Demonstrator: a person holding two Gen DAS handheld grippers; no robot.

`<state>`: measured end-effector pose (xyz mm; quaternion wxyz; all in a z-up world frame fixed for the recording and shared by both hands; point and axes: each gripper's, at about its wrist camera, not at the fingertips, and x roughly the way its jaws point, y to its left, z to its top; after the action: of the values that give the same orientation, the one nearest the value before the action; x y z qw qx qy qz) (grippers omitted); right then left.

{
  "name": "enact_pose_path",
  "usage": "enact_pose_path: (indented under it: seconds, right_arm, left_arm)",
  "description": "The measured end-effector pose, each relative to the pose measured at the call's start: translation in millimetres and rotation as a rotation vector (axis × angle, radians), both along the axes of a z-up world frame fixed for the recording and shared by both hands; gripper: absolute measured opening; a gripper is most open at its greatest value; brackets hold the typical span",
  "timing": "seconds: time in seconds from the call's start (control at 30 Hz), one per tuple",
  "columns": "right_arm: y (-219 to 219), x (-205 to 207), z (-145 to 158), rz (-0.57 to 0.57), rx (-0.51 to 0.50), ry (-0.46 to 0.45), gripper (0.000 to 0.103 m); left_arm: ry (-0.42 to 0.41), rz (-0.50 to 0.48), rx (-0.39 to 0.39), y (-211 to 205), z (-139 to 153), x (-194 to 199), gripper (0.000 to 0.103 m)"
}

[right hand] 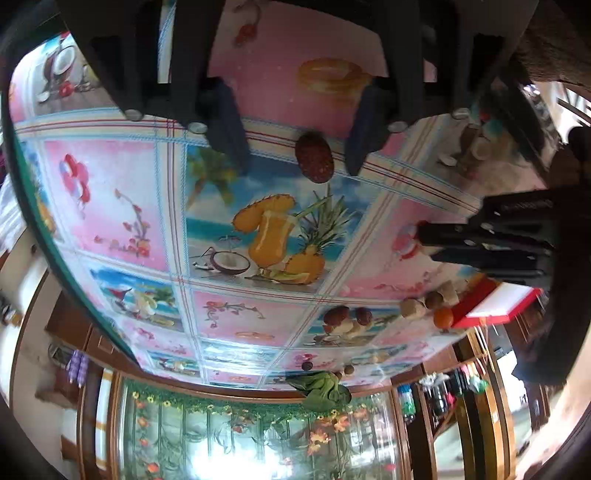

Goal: Organize fruits
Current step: 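Close the left tool on the beige cube while the right tool lifts the date, then carry the date and beige cube over the white tray and open both tools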

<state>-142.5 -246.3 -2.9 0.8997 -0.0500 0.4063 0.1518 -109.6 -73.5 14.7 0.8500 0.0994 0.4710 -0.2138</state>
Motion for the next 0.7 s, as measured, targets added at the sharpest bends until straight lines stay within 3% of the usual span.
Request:
enact_pose_path:
  seconds: [0.03, 0.07, 0.2, 0.37, 0.7]
  right_arm:
    - [4, -1, 1, 0.015, -0.022, -0.004, 0.033]
    - [5, -1, 1, 0.027, -0.016, 0.001, 0.019]
    - [8, -4, 1, 0.016, -0.031, -0.01, 0.019]
    - [16, -4, 9, 0.046, 0.078, 0.002, 0.019]
    - [97, 10, 35, 0.208, 0.168, -0.011, 0.019]
  left_arm:
    - [0.001, 0.01, -0.004, 3, 0, 0, 0.026]
    - [0.003, 0.023, -0.014, 8, 1, -1, 0.026]
    - [0.005, 0.064, -0.043, 25, 4, -6, 0.026]
    - [-0.03, 0.121, -0.068, 52, 18, -21, 0.026]
    - [-0.159, 0.282, -0.108, 125, 58, -54, 0.026]
